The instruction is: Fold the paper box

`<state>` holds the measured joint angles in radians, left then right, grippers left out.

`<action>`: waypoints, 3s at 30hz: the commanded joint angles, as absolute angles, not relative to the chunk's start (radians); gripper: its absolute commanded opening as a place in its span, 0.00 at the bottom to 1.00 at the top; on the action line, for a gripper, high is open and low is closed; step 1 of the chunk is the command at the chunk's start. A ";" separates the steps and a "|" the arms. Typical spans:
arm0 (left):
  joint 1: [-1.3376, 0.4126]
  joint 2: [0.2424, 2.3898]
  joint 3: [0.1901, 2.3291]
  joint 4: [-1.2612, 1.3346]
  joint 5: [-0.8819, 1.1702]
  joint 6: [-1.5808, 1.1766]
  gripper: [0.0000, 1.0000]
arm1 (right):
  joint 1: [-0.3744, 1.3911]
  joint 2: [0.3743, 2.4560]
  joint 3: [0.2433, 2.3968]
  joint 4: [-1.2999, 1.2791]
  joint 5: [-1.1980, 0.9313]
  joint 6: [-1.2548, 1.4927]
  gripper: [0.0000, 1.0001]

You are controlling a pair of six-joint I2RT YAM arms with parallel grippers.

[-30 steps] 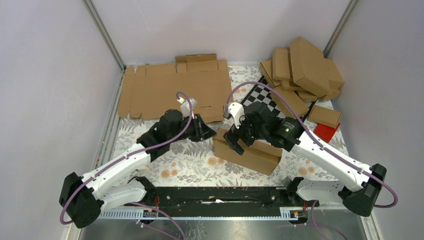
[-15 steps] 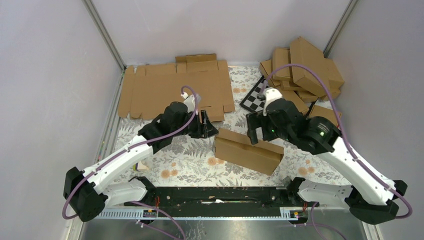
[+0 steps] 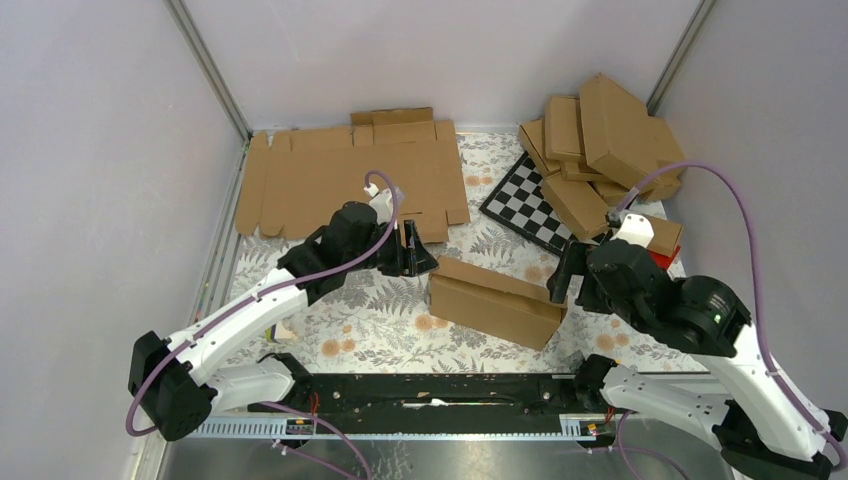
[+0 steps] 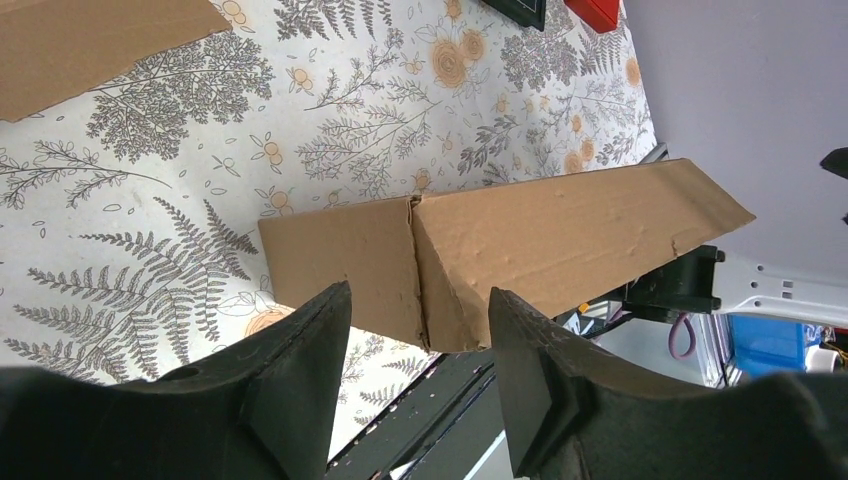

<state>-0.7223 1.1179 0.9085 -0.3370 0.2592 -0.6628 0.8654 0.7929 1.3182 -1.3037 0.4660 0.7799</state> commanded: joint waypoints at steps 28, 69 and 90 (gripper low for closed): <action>-0.610 1.030 0.886 -0.280 0.360 -0.588 0.69 | 0.164 0.937 1.236 -1.230 0.115 0.619 1.00; -0.605 1.140 0.841 -0.095 0.511 -0.741 0.55 | 0.160 0.572 0.957 -1.224 -0.121 0.804 0.61; -0.672 1.208 0.829 -0.084 0.504 -0.739 0.37 | 0.159 0.523 0.829 -1.194 -0.092 0.779 0.51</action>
